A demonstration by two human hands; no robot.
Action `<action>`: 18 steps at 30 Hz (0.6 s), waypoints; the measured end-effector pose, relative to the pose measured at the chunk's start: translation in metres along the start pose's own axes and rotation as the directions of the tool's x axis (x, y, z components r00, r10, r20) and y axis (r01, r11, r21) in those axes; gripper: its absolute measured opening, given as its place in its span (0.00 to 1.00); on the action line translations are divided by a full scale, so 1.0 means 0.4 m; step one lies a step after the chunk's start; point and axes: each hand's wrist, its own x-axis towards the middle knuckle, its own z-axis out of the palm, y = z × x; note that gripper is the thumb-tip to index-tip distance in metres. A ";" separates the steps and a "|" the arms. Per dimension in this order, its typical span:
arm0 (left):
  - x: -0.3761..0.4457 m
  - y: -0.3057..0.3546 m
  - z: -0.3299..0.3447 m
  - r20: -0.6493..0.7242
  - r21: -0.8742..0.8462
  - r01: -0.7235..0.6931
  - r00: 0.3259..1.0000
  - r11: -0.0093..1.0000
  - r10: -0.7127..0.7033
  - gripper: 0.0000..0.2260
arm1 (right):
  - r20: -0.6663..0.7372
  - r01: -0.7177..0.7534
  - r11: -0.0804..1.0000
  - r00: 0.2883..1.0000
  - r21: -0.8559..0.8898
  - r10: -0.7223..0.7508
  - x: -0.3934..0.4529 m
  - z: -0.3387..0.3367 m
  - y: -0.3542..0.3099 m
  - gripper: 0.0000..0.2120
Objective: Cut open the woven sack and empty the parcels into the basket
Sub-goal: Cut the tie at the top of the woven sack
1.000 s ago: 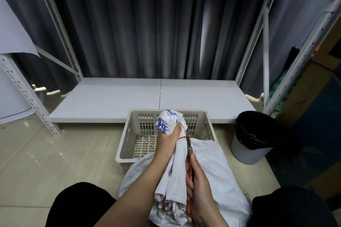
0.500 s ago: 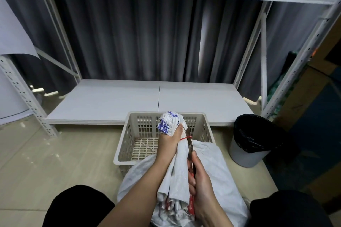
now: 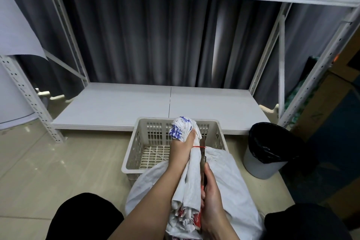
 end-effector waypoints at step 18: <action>-0.005 -0.002 0.005 -0.003 -0.023 0.035 0.999 0.999 -0.035 0.14 | -0.075 -0.013 0.992 0.997 -0.129 0.004 -0.019 -0.023 0.008 0.19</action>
